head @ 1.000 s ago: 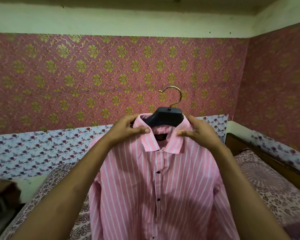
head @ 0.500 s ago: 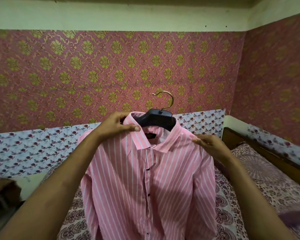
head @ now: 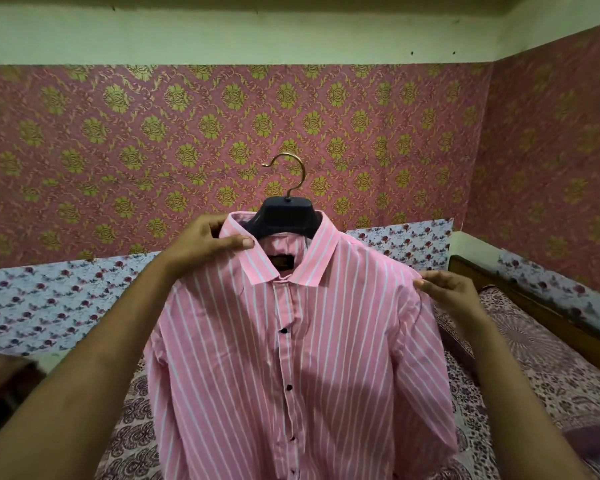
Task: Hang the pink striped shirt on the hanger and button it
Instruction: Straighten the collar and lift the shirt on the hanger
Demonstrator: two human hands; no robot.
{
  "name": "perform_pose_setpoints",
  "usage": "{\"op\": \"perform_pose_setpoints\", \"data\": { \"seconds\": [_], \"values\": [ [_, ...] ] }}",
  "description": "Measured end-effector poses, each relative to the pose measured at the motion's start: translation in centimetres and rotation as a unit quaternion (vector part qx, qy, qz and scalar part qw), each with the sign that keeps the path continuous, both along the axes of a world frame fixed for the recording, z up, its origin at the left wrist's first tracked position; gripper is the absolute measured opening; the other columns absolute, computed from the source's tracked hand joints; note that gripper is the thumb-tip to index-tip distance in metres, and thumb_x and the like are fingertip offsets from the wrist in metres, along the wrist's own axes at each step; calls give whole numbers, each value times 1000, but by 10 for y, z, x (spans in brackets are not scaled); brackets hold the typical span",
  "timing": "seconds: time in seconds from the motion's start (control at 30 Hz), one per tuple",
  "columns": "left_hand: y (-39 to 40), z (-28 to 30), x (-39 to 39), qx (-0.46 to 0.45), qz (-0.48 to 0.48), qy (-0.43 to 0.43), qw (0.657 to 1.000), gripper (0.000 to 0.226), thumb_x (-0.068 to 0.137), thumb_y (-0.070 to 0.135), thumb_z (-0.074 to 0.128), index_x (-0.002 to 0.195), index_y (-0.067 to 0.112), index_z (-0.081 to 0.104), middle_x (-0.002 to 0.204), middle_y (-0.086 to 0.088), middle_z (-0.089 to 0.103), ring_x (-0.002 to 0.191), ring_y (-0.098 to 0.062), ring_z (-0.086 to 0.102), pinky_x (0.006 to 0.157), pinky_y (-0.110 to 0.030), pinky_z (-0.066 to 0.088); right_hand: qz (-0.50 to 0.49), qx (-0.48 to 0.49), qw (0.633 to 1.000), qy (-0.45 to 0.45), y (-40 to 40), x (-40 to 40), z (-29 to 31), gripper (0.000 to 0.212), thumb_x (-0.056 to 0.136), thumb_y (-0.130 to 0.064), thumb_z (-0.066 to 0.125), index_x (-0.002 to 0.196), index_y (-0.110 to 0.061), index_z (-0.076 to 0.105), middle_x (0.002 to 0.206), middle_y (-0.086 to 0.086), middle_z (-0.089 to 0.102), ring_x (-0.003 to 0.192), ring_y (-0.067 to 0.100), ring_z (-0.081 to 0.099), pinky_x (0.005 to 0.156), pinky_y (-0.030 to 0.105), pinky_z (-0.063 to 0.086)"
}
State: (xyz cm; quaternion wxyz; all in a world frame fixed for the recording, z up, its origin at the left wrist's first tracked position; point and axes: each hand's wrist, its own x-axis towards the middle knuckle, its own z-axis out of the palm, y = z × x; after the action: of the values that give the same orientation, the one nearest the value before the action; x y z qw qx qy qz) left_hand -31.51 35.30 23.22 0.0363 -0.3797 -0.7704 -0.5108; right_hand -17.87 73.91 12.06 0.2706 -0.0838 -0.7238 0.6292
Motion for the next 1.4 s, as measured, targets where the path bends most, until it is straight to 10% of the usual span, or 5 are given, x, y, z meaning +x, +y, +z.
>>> {"op": "perform_pose_setpoints", "data": {
  "seconds": [0.27, 0.37, 0.63, 1.1, 1.4],
  "values": [
    [18, -3, 4, -34, 11, 3, 999, 13, 74, 14, 75, 84, 9, 69, 70, 9, 70, 68, -8, 64, 59, -20, 48, -104, 241, 950, -170, 13, -10, 8, 17, 81, -5, 63, 94, -17, 61, 102, 3, 65, 94, 22, 59, 90, 46, 48],
    [28, -3, 5, -31, 15, -1, 999, 14, 73, 17, 76, 84, 10, 69, 69, 10, 70, 67, -8, 64, 56, -18, 47, -117, 300, 946, -32, -5, -13, 30, 40, 84, -17, 56, 122, -26, 51, 128, 0, 54, 106, 21, 56, 91, 42, 47],
    [57, 4, 9, 10, -39, -21, 999, 21, 61, 30, 83, 79, 25, 73, 77, 7, 73, 71, -8, 67, 59, -16, 49, -133, 465, 874, 52, -70, -33, 72, 77, 66, -81, 25, 102, -19, 54, 89, 4, 65, 86, 28, 61, 60, 32, 37],
    [80, 8, -2, -98, -73, 109, 987, 47, 76, 56, 61, 115, 30, 57, 107, 7, 65, 94, -7, 61, 74, -20, 47, -318, 446, 836, -25, -80, 7, 84, 90, 62, -87, 18, 83, -12, 62, 75, 11, 65, 75, 33, 60, 61, 37, 42],
    [158, 12, 50, -81, -110, 225, 965, 61, 61, 81, 38, 57, 21, 48, 60, -8, 51, 62, -27, 49, 58, -36, 33, -457, 426, 767, -145, -83, 132, 101, 65, 77, -74, 42, 76, -10, 54, 89, 18, 66, 91, 39, 59, 65, 37, 32]
  ]
}}
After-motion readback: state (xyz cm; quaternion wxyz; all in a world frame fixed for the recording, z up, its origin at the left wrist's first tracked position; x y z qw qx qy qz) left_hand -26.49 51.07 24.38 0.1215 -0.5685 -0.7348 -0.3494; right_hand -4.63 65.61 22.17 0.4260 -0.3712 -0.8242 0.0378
